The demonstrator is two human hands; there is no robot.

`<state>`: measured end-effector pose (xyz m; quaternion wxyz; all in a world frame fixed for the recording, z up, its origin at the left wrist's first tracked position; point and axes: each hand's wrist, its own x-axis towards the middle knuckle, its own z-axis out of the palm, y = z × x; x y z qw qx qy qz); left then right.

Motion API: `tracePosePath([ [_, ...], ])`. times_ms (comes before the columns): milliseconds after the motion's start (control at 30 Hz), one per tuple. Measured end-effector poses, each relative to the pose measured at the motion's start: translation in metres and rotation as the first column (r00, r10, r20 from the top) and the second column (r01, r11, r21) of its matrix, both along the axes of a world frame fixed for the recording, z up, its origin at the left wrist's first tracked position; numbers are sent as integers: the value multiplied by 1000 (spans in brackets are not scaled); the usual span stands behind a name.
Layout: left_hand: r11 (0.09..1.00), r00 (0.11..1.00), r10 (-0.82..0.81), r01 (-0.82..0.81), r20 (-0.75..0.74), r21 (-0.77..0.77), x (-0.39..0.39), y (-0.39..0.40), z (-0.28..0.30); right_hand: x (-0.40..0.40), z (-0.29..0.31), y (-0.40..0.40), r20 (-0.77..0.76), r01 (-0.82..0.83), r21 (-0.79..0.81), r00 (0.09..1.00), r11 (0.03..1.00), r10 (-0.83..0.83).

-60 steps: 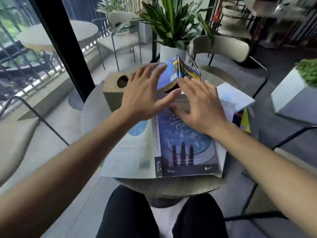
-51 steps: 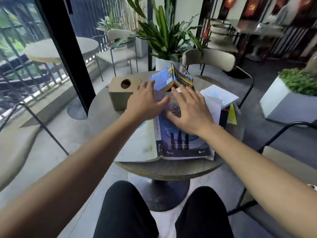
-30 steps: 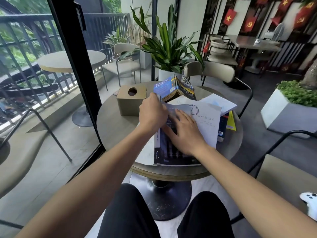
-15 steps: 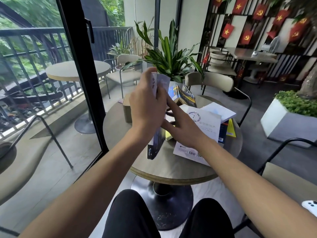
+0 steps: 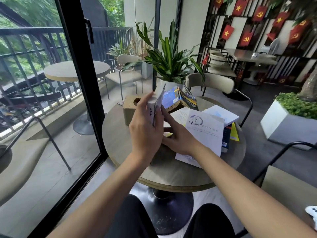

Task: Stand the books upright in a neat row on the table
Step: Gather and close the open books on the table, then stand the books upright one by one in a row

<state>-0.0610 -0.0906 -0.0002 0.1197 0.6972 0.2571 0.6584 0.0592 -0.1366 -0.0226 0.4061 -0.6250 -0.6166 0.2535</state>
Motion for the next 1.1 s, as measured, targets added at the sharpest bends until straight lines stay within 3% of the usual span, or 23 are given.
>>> tracePosePath([
  [167, 983, 982, 8, -42, -189, -178, -4, -3, -32, 3, -9, 0, 9, 9, -31, 1000, 999, -9],
  [333, 969, 959, -31, -41, -281, -245, -11, -3, -62, 8, -18, -1, 22, 48, -37, 999, 998, -47],
  [467, 960, 944, -24, -70, -329, -272, -12, -2, -70, 12, -14, -7, 220, 113, 6, 969, 994, -111],
  [600, 964, 951, -20, -64, -309, -257, -10, -2, -69, 25, -14, -9, 488, 284, 151, 812, 947, -321],
  [767, 963, 949, -22, -64, -316, -262, -8, -2, -70, 35, -26, -15, 685, 462, 148, 590, 874, -428],
  [900, 960, 951, -11, -76, -310, -268, -9, 0, -72, 42, -32, -20, 701, 676, 97, 475, 731, -532],
  [1100, 959, 953, -18, -69, -302, -275, -8, 3, -74, 46, -28, -27, 585, 843, -20, 445, 537, -678],
])
